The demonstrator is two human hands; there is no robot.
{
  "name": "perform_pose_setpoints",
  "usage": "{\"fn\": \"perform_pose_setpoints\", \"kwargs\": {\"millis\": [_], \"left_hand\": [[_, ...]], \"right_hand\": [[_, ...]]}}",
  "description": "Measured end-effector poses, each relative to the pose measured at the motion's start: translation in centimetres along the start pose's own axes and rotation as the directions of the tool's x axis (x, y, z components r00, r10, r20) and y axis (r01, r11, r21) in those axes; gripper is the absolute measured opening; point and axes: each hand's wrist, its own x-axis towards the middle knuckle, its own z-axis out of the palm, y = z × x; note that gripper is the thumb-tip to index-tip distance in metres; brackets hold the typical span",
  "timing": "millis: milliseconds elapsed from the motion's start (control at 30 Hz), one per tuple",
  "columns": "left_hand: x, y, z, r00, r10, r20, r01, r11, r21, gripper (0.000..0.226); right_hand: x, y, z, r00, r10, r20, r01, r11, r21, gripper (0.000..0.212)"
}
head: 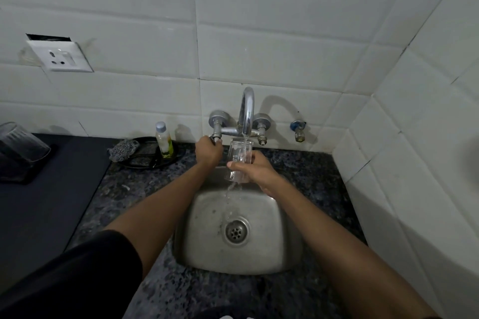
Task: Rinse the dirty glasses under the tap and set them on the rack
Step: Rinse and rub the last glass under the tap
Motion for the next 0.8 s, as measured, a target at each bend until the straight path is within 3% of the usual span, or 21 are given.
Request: {"fn": "perform_pose_setpoints", "kwargs": {"millis": [133,333,533,800], "left_hand": [[-0.5,0.1,0.1,0.996,0.085,-0.007,-0.084,0.993,0.082,0.026],[-0.7,0.5,-0.2,0.983,0.176,0.049,-0.183,0.944,0.274,0.026],[-0.7,0.2,-0.3,0.975,0.215,0.06,-0.223,0.917,0.332,0.024],[-0.8,0.4,-0.7,0.967,0.242,0.082,-0.253,0.862,0.44,0.026]], "right_hand": [[0.0,0.3,-0.3,0.995,-0.089,-0.042,0.083,0.989,-0.125,0.08],[-0.2,0.3,-0.4,0.969,-0.239,-0.071,0.217,0.948,-0.234,0.076],[-0.9,-0.5,-0.2,0.901,-0.422,-0.102,0.384,0.885,-0.263,0.08],[-1.0,0.0,0.2,0.864,-0.479,-0.156,0.434,0.865,-0.251,0.083]]}}
